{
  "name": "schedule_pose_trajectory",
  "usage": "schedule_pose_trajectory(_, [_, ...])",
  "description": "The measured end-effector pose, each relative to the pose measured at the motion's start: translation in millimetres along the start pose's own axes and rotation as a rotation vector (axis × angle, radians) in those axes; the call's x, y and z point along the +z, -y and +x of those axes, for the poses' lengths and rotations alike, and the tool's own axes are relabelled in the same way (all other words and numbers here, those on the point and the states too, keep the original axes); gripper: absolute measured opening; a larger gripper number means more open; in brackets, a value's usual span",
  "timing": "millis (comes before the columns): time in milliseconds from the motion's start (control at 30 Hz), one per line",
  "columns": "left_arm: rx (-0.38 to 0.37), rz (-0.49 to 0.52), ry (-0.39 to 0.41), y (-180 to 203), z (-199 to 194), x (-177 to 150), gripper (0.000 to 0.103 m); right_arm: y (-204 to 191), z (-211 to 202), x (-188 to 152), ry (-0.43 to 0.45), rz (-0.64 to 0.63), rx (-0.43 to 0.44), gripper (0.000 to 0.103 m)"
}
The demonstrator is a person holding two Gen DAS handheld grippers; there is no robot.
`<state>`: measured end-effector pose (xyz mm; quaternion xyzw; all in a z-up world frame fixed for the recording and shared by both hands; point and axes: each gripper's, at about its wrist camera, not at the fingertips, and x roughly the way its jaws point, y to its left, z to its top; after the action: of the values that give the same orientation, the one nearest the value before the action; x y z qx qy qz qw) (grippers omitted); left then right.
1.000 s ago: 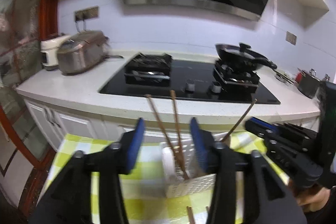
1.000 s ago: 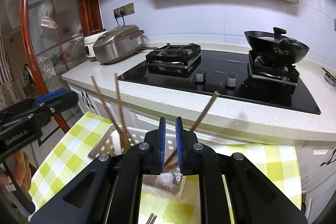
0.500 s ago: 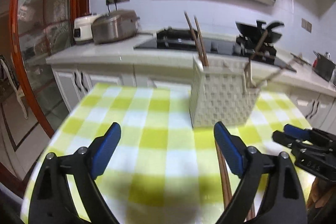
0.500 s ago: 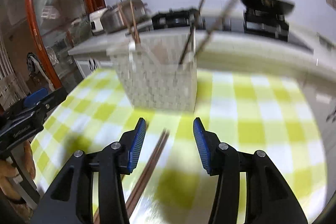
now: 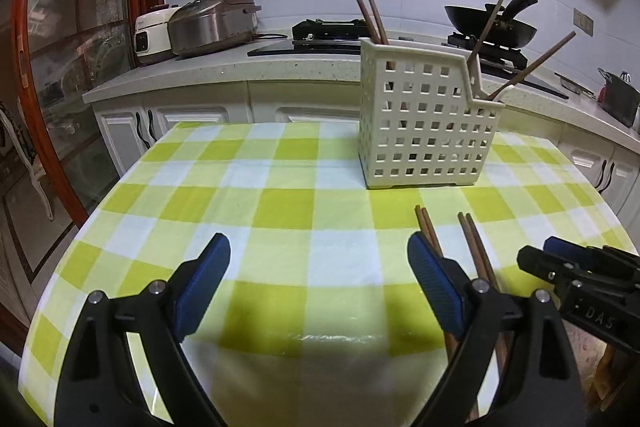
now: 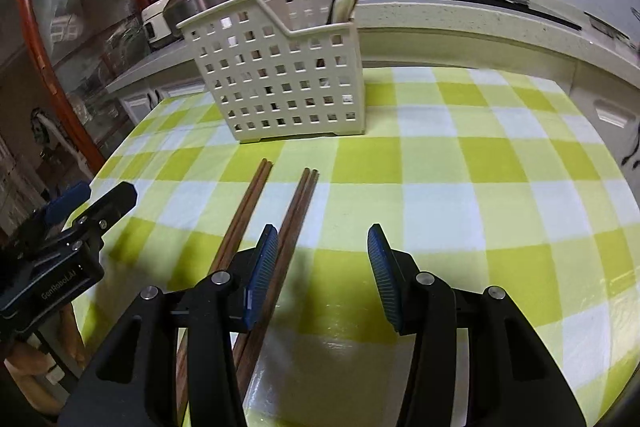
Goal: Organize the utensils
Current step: 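Lower the right gripper onto a brown chopstick and close while the left gripper grasps another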
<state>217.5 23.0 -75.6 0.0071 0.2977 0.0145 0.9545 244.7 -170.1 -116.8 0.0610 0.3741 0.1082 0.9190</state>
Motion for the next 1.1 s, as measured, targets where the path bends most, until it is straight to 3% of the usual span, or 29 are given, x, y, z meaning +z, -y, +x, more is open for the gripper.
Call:
schedule_pose_trajectory(200, [0.012, -0.014, 0.049, -6.2, -4.1, -0.2, 0.087, 6.1, 1.0, 0.8, 0.017, 0.034, -0.005, 0.046])
schedule_pose_trajectory(667, [-0.042, -0.040, 0.024, -7.3, -0.4, -4.9, 0.087, -0.4, 3.4, -1.1, 0.013, 0.011, -0.039, 0.046])
schedule_pose_trajectory(1100, [-0.050, -0.050, 0.030, -8.3, -3.3, -6.9, 0.091, -24.7, 20.5, -3.8, -0.061, -0.042, -0.074, 0.040])
